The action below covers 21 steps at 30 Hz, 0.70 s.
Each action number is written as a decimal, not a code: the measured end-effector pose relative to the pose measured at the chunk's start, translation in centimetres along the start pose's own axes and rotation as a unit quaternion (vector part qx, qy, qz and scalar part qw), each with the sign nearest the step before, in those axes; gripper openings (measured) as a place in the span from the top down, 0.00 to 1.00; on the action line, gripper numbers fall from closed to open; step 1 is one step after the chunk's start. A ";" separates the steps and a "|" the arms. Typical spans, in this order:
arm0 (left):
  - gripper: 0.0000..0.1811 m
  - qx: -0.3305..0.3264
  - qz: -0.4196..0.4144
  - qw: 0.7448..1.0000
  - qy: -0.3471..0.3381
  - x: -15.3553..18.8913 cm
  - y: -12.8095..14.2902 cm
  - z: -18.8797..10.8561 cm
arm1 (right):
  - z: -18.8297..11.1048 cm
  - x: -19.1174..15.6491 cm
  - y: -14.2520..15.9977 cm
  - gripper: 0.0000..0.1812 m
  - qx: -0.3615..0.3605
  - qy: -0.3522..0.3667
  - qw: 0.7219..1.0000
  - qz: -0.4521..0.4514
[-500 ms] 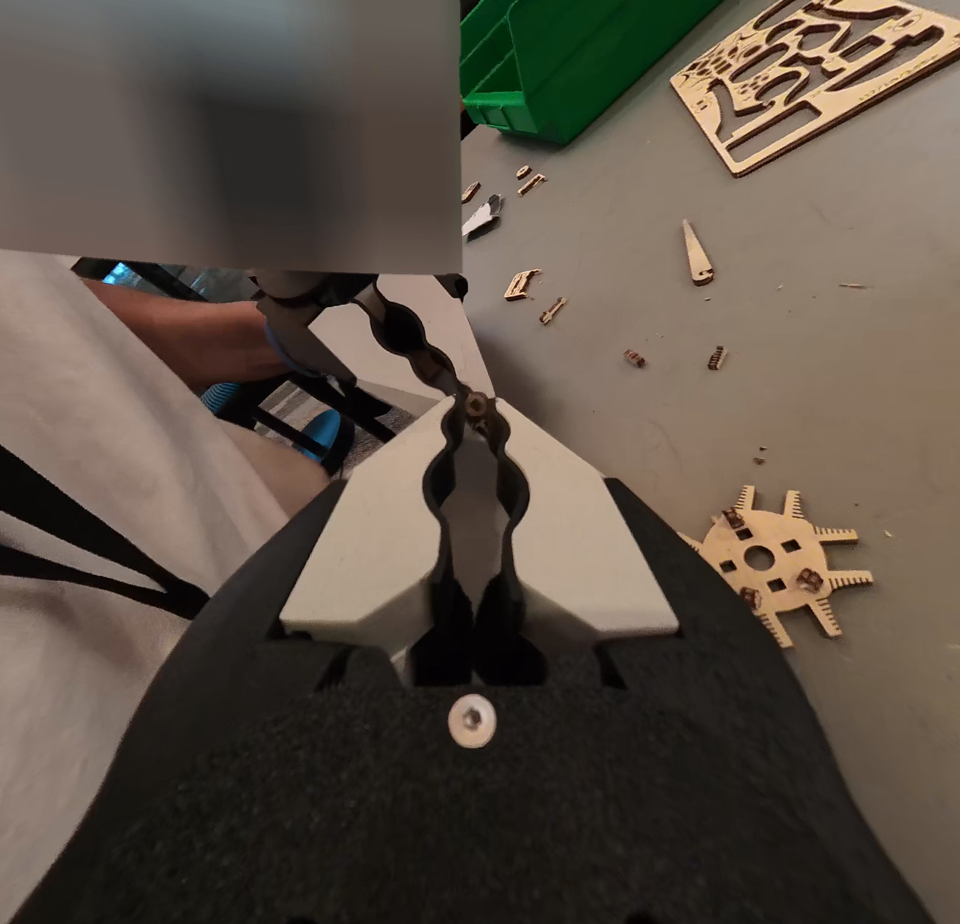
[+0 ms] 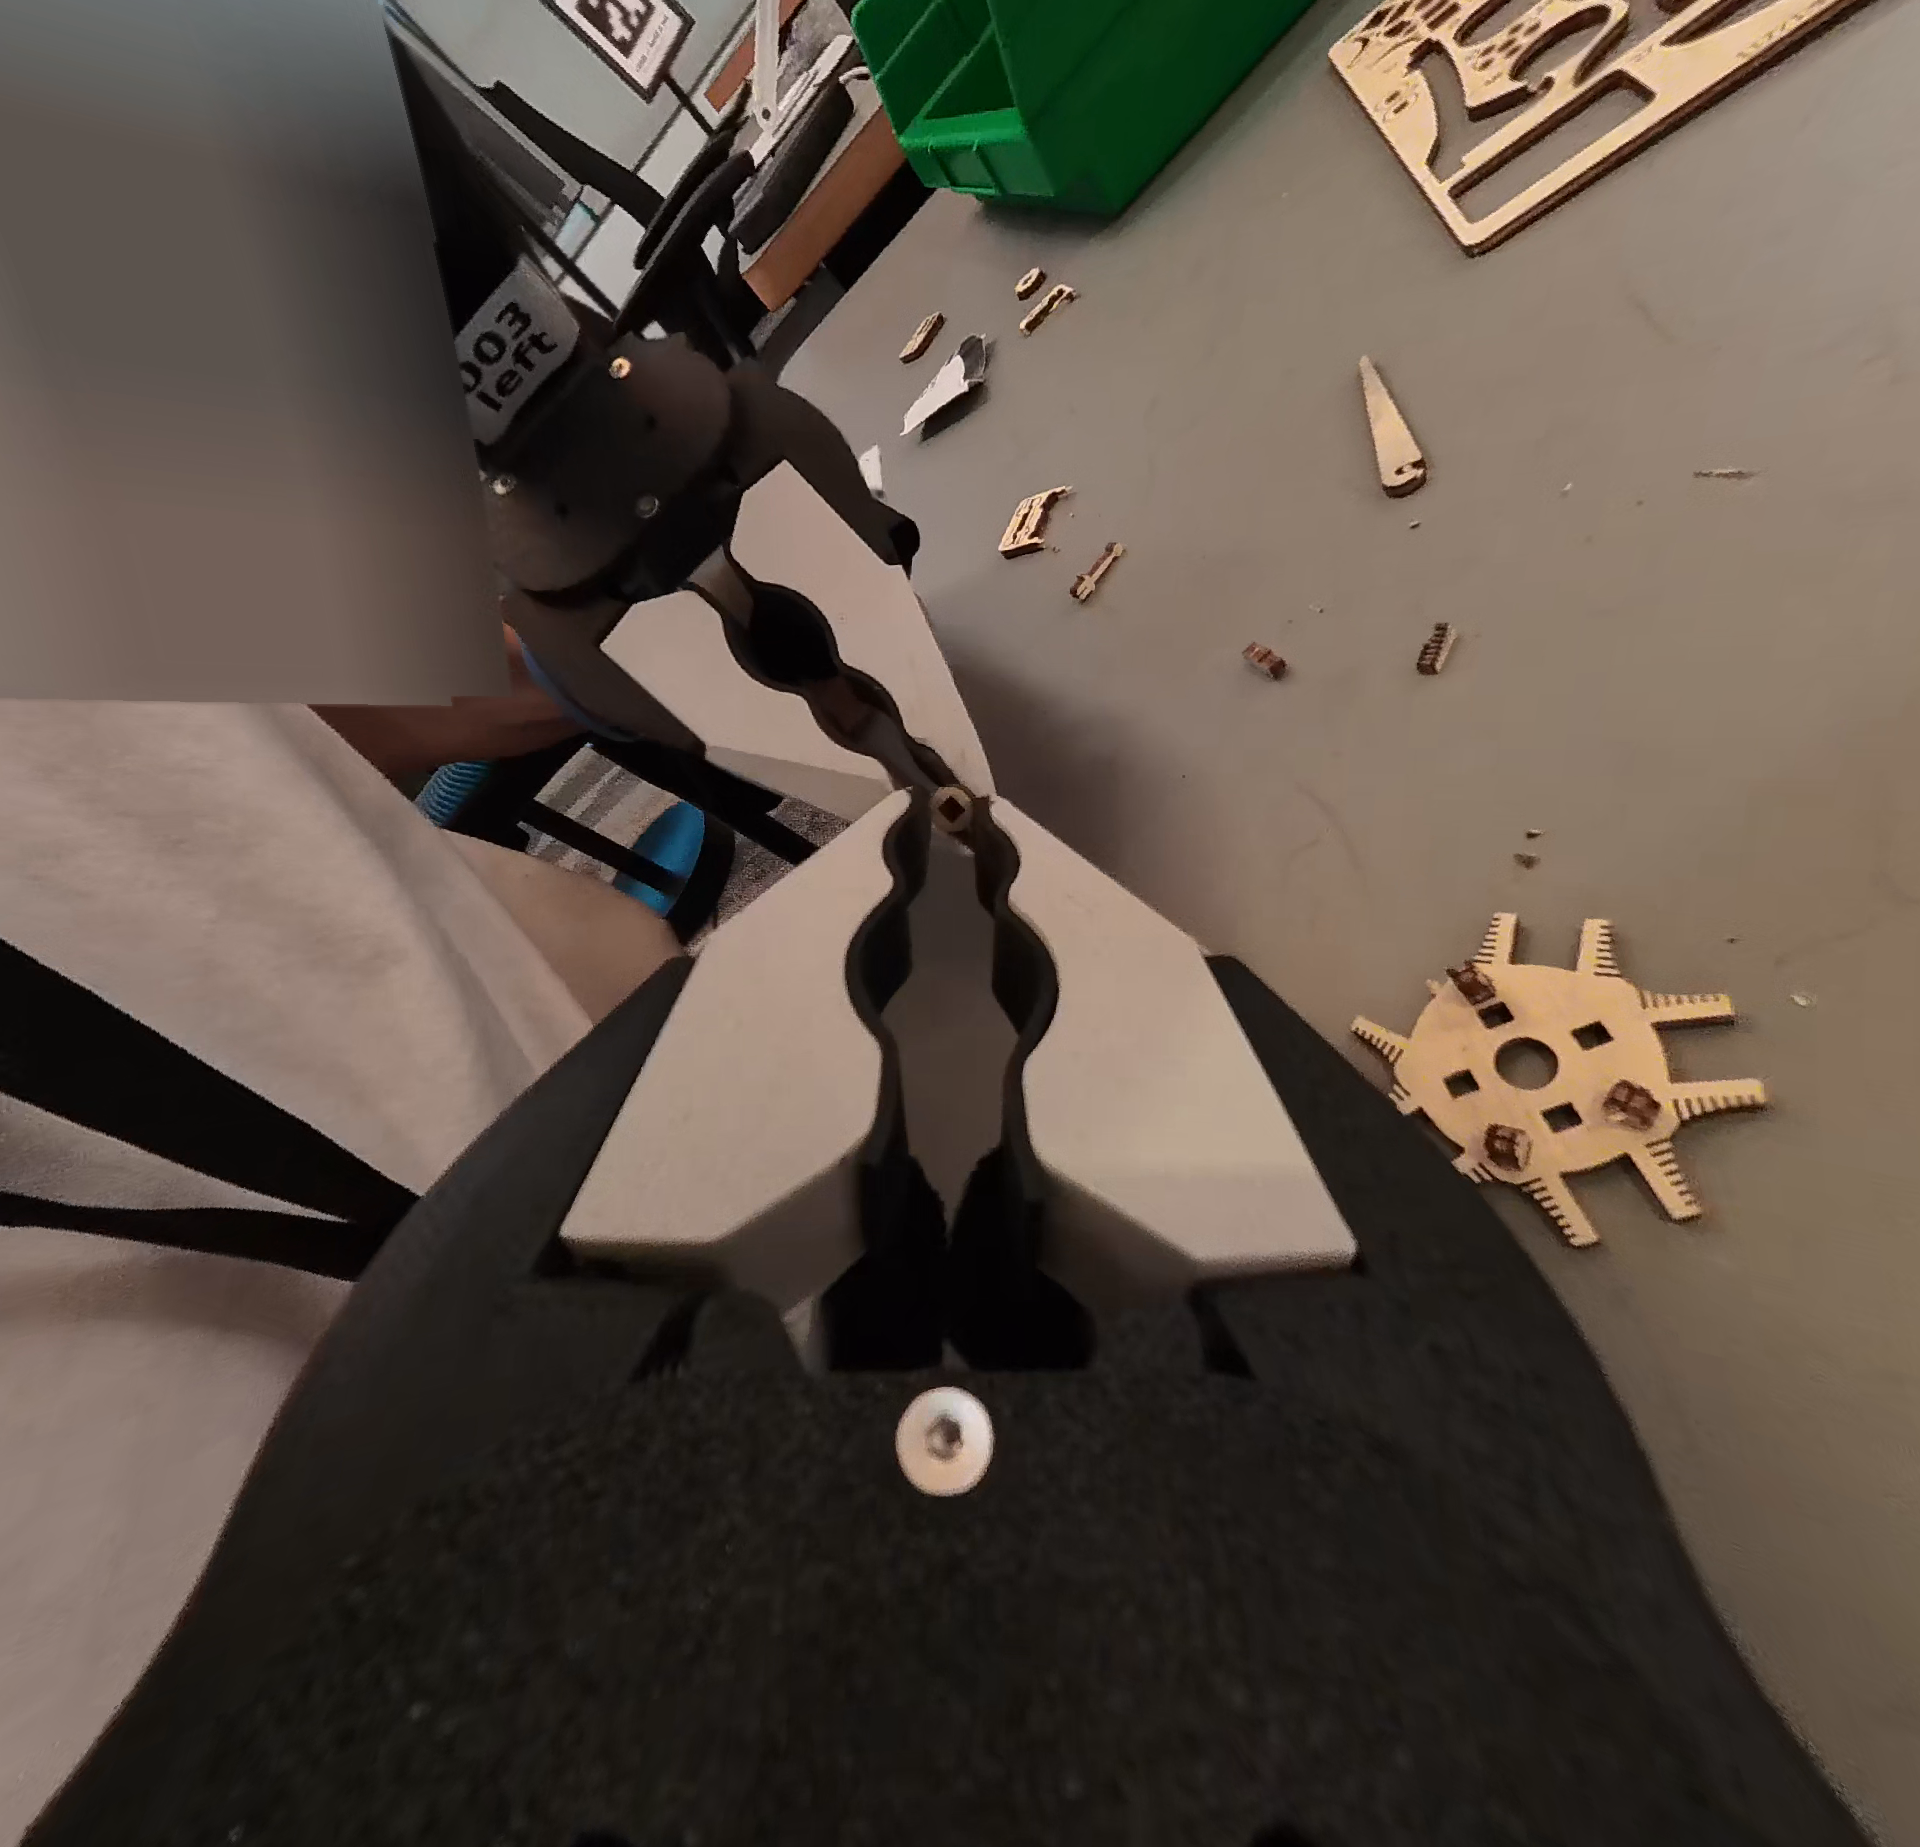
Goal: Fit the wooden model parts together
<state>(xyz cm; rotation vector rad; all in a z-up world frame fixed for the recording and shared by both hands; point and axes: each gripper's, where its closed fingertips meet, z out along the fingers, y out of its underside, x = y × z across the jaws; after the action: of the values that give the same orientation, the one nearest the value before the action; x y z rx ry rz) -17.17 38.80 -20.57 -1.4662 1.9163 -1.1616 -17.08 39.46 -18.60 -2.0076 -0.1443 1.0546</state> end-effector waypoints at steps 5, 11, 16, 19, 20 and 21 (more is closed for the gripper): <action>1.00 -0.003 0.022 1.000 -0.017 0.0 0.1 0.1 | -0.1 0.0 0.2 0.96 -0.015 -0.004 1.000 0.017; 1.00 -0.058 0.133 0.988 -0.051 0.7 1.6 1.2 | -0.1 0.5 2.3 0.96 -0.081 -0.020 0.995 0.053; 1.00 -0.078 0.164 0.981 -0.068 0.5 2.2 1.5 | -0.2 0.7 3.4 0.97 -0.121 -0.022 0.990 0.062; 1.00 -0.082 0.159 0.982 -0.062 0.5 2.3 1.6 | -0.1 0.8 3.4 0.97 -0.120 -0.019 0.991 0.058; 1.00 -0.083 0.159 0.982 -0.060 0.6 2.4 1.6 | -0.1 0.7 3.4 0.97 -0.120 -0.018 0.991 0.051; 1.00 -0.084 0.158 0.982 -0.057 0.6 2.4 1.6 | -0.1 0.8 3.4 0.97 -0.118 -0.017 0.992 0.050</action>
<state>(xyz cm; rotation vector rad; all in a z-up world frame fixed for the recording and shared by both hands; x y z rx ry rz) -17.44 37.84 -23.33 -1.2206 2.1110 -0.7732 -17.43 37.60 -21.51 -2.2292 -0.1973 1.1821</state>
